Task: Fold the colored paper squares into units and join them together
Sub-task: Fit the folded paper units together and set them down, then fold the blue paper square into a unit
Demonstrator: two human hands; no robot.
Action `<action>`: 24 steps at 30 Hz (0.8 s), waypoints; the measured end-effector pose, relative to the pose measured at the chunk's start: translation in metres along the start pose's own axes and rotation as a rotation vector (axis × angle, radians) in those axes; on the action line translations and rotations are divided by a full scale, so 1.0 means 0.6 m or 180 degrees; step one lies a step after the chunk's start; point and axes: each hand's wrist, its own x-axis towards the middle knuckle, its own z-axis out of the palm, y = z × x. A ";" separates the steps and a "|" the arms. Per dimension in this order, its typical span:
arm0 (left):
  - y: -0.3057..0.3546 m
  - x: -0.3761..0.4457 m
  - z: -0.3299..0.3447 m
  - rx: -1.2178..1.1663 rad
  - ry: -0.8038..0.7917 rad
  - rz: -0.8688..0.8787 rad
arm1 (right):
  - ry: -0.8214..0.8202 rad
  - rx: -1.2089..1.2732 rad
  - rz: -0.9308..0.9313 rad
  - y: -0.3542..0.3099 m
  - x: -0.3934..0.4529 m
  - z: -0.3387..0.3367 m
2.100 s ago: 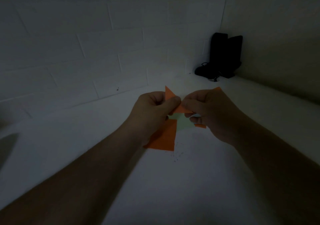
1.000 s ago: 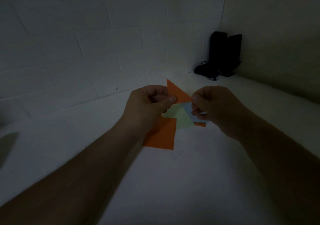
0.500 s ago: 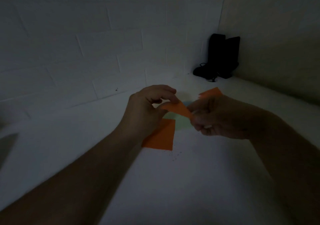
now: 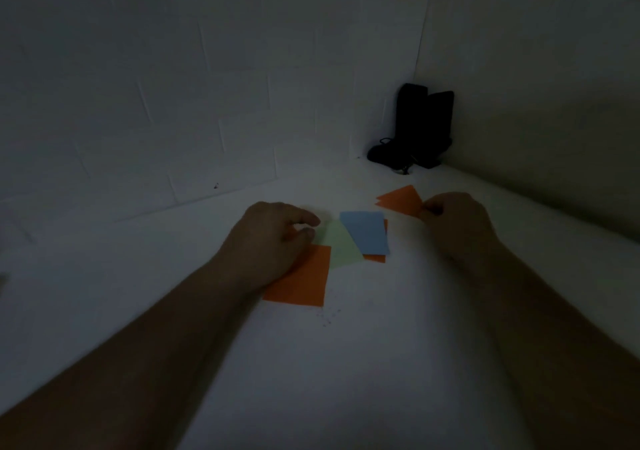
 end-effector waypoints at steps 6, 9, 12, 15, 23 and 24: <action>-0.013 0.003 0.036 0.0544 -0.0875 0.0350 | -0.0166 -0.0374 -0.0106 0.002 0.008 0.005; -0.018 0.007 0.049 0.0726 -0.1077 0.0389 | 0.0026 -0.0354 -0.0130 0.003 0.008 0.005; -0.012 0.006 0.045 0.0657 -0.1108 0.0253 | 0.0090 -0.0350 -0.0265 -0.006 0.001 0.002; -0.009 0.003 0.036 0.0676 -0.1102 0.0330 | -0.0158 -0.0347 -0.0387 -0.026 -0.006 0.007; -0.032 0.008 0.007 0.0533 -0.0900 0.0324 | -0.0845 -0.0622 -0.0554 -0.058 -0.030 0.046; -0.035 0.009 0.003 0.0566 -0.0860 0.0258 | -0.0859 -0.0585 -0.0611 -0.059 -0.030 0.050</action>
